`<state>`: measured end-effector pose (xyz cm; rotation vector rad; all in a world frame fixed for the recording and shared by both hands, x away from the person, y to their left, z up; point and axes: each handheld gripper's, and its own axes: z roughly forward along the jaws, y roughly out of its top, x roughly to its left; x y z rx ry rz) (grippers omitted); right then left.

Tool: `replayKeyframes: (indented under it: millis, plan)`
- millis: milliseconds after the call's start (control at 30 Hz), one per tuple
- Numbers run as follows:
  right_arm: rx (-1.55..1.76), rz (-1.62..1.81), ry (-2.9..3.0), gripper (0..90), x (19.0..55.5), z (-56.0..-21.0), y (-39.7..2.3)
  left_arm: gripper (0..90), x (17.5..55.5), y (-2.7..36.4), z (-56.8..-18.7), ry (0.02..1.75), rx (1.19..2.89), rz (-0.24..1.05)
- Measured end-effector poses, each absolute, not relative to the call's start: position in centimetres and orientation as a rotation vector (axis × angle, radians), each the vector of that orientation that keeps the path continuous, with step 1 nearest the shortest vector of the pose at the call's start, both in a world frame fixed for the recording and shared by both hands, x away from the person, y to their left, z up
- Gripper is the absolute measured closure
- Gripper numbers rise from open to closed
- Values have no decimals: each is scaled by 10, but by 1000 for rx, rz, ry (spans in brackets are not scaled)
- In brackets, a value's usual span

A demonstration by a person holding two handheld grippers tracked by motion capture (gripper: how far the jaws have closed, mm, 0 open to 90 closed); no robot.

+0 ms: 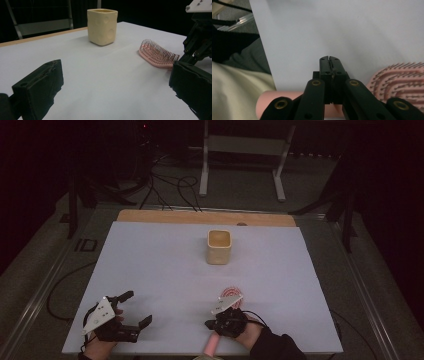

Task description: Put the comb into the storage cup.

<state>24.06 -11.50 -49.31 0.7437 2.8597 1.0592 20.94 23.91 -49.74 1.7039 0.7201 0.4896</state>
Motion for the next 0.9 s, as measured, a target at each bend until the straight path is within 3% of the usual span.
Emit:
replayKeyframes:
  millis: [900]
  plan:
    - [719, 906, 2924, 900, 231, -492, -139, 1, 210, 239, -498, 723, 1702, 486]
